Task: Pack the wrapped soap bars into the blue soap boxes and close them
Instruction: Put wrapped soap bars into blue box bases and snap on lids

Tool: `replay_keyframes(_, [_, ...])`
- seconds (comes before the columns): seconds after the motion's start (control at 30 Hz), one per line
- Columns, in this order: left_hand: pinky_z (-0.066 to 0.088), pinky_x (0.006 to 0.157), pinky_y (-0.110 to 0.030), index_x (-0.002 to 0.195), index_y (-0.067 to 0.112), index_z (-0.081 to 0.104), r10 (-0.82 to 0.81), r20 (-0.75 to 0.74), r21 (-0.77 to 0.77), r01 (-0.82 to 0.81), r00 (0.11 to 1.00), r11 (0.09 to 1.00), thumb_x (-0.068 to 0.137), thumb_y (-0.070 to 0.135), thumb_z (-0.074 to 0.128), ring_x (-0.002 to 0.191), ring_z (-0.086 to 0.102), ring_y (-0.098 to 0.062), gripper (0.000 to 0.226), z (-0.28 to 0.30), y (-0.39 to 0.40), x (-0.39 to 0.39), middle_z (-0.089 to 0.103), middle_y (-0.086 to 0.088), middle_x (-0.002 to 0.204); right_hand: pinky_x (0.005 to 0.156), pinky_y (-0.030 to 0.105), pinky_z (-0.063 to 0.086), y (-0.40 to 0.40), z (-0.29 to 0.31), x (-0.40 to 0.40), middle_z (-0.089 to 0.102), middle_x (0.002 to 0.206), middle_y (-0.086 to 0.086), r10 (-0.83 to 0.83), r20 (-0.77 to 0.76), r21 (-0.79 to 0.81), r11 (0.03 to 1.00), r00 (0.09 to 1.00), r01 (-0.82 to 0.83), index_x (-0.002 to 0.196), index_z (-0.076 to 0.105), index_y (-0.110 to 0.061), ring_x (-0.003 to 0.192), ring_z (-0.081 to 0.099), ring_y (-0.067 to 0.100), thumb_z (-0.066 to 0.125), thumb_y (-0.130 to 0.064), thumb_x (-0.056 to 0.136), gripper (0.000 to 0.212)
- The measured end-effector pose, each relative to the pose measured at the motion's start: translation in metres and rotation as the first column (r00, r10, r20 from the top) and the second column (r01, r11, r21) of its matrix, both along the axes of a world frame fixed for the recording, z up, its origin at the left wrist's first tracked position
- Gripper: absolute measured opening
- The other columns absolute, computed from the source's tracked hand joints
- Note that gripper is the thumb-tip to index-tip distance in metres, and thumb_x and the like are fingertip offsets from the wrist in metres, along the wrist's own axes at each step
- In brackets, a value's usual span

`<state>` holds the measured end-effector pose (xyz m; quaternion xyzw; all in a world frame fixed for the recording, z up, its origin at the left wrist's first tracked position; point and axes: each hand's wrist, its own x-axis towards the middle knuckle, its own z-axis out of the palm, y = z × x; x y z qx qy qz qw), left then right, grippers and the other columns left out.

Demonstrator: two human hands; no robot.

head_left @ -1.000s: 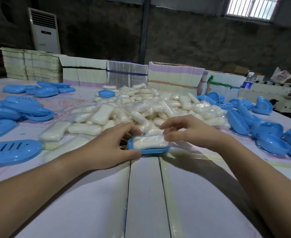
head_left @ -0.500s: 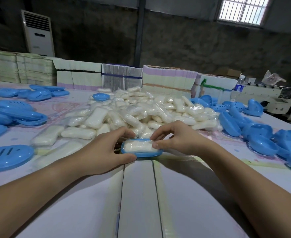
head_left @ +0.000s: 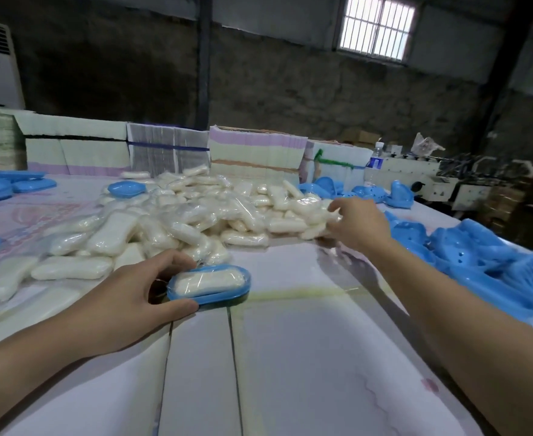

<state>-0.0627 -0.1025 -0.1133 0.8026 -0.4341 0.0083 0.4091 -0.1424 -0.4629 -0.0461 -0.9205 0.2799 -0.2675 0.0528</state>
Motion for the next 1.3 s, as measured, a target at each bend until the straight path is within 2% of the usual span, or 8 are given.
replay_keyframes(0.23, [0.051,0.082,-0.025,0.125,0.046,0.055,-0.006,0.080,0.026,0.004,0.997,1.000,0.064,0.066,0.068,0.098,0.068,-0.002,0.066,-0.009,0.001,0.011,0.070,0.021,0.113,0.097,0.053,0.036,-0.062,-0.020,-0.044,0.045,0.126,0.008,-0.370,-0.223,0.007,0.924,0.902,0.381,0.126,0.050,-0.028,0.119,0.046,0.035,0.057,-0.022,0.082,0.046])
replay_keyframes(0.53, [0.047,0.079,-0.007,0.124,0.041,0.059,0.008,0.090,0.033,-0.011,0.996,0.999,0.065,0.067,0.070,0.095,0.067,0.005,0.066,-0.009,0.002,0.010,0.070,0.022,0.114,0.076,0.035,0.047,-0.025,-0.010,-0.037,0.059,0.118,0.002,-0.138,-0.100,0.062,0.988,0.985,0.144,0.119,0.061,-0.031,0.104,0.057,0.026,0.061,-0.012,0.082,0.041])
replay_keyframes(0.67, [0.049,0.081,-0.010,0.126,0.040,0.059,-0.007,0.077,0.023,0.005,0.997,1.000,0.065,0.066,0.071,0.096,0.068,0.002,0.067,-0.010,0.002,0.010,0.071,0.018,0.114,0.064,0.026,0.046,0.021,0.003,-0.032,0.055,0.087,-0.012,0.197,0.183,0.139,0.965,0.963,-0.224,0.101,0.068,-0.032,0.078,0.056,0.011,0.067,-0.010,0.080,0.030])
replay_keyframes(0.8, [0.050,0.081,-0.014,0.123,0.043,0.058,-0.006,0.082,0.015,0.004,0.997,1.000,0.064,0.066,0.069,0.096,0.068,0.000,0.064,-0.009,0.000,0.009,0.071,0.020,0.112,0.059,0.022,0.046,0.055,0.008,-0.037,0.055,0.078,-0.011,0.407,0.551,0.438,0.602,0.728,-0.668,0.082,0.074,-0.032,0.063,0.052,0.008,0.062,0.005,0.080,0.039])
replay_keyframes(0.87, [0.049,0.083,-0.015,0.121,0.046,0.058,0.000,0.087,0.023,-0.002,0.996,1.000,0.064,0.066,0.068,0.097,0.067,0.001,0.061,-0.007,-0.001,0.008,0.070,0.021,0.112,0.062,0.025,0.047,0.059,0.007,-0.033,0.058,0.078,-0.007,0.375,0.683,0.552,0.296,0.626,-0.780,0.082,0.076,-0.026,0.067,0.055,0.011,0.057,0.010,0.083,0.041])
replay_keyframes(0.97, [0.048,0.088,-0.021,0.116,0.049,0.058,0.010,0.088,0.028,-0.013,0.996,1.000,0.065,0.066,0.068,0.099,0.066,0.000,0.055,-0.005,-0.001,0.005,0.069,0.023,0.112,0.062,0.025,0.053,0.057,0.003,-0.027,0.062,0.077,0.002,0.280,0.714,0.673,-0.019,0.642,-0.740,0.089,0.075,-0.014,0.066,0.059,0.013,0.048,0.014,0.087,0.039])
replay_keyframes(1.1, [0.048,0.092,-0.028,0.112,0.051,0.059,0.026,0.059,0.033,-0.028,0.998,0.999,0.078,0.044,0.081,0.099,0.066,-0.002,0.041,-0.002,-0.004,0.000,0.069,0.023,0.109,0.075,0.031,0.053,0.053,-0.013,-0.025,0.071,0.098,0.003,0.456,0.364,0.771,0.342,0.812,-0.538,0.096,0.076,-0.022,0.085,0.063,0.016,0.058,-0.008,0.092,0.023])
replay_keyframes(1.3, [0.050,0.090,-0.029,0.108,0.047,0.060,0.027,0.018,0.054,-0.028,0.999,0.998,0.080,0.036,0.081,0.096,0.066,-0.007,0.036,0.005,-0.003,-0.009,0.070,0.018,0.105,0.084,0.004,0.040,0.059,-0.013,-0.034,0.046,0.125,-0.036,0.716,-0.133,0.476,0.653,0.686,-0.589,0.128,0.045,-0.061,0.110,0.049,-0.011,0.080,-0.045,0.069,0.071])
